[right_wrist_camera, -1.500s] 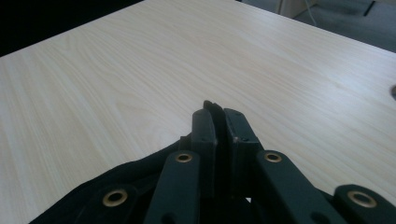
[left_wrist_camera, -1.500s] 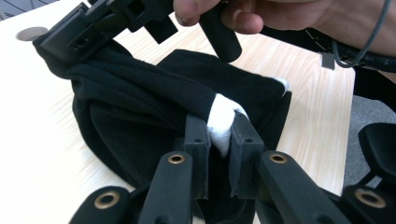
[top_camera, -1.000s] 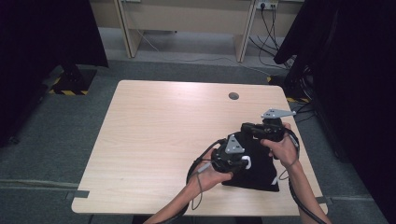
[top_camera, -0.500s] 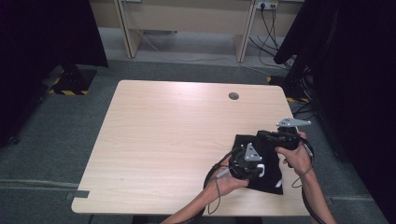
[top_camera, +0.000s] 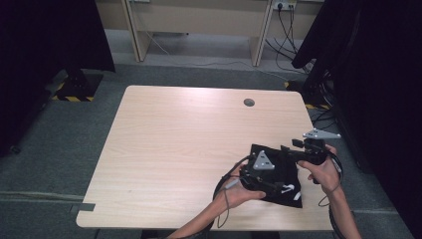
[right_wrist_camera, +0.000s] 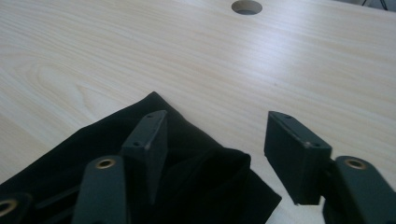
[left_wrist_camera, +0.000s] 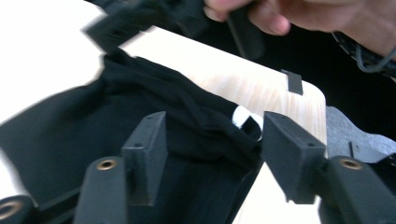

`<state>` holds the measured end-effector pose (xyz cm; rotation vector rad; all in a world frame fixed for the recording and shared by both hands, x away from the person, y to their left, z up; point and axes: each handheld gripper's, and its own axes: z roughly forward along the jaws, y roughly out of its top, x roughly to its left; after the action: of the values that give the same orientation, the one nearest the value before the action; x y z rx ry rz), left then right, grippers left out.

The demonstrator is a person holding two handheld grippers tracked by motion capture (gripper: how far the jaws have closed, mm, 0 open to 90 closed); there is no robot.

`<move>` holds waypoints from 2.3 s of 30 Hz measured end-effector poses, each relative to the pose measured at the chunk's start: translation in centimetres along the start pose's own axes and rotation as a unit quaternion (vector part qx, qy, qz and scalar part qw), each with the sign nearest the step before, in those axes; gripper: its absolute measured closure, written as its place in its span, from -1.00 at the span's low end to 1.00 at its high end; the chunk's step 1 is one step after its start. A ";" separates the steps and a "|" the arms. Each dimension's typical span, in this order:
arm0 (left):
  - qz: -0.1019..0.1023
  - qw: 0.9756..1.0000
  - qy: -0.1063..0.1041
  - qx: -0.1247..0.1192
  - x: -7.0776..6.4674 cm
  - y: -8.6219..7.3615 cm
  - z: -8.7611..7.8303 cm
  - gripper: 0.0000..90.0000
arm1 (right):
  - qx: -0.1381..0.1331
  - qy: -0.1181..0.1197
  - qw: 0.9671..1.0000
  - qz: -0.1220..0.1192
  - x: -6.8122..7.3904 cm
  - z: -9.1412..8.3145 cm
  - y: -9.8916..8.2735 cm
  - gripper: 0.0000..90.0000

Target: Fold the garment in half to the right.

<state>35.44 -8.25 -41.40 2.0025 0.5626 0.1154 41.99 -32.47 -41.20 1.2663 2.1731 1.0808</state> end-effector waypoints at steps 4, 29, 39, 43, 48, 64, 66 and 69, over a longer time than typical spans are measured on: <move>-0.014 0.999 0.044 0.008 1.9 -0.7 -1.3 -0.27 | 0.015 -0.002 1.000 0.013 0.6 -0.3 -0.6 -0.25; -0.019 0.984 0.135 0.111 4.4 -7.7 -1.7 -0.66 | 0.072 0.050 0.996 -0.031 3.7 5.3 -2.0 0.81; -0.028 0.982 0.140 0.121 4.7 -8.5 -4.2 -0.62 | 0.014 0.072 0.995 -0.061 7.2 4.5 1.3 0.89; -0.036 0.987 0.127 0.096 4.6 -7.9 -4.5 -0.64 | -0.020 0.074 0.995 -0.057 7.3 2.2 1.9 0.89; -0.043 0.988 0.115 0.090 4.8 -7.4 -4.4 -0.65 | -0.012 0.061 0.998 -0.021 5.5 2.1 0.7 0.88; -0.066 0.985 0.137 0.081 6.6 -7.2 -4.8 -0.67 | 0.029 0.039 0.998 0.043 2.8 5.3 -3.5 0.36; -0.066 0.984 0.141 0.089 6.8 -7.6 -4.8 -0.68 | 0.029 0.031 0.999 0.027 3.0 4.9 -3.3 0.25; -0.064 0.985 0.133 0.092 6.7 -8.0 -5.1 -0.69 | 0.023 0.014 1.000 0.008 3.4 3.7 -2.7 0.08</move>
<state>37.05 1.89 -46.89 2.1371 0.8994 0.2627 41.23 -28.74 -45.49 1.2983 2.2250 1.0662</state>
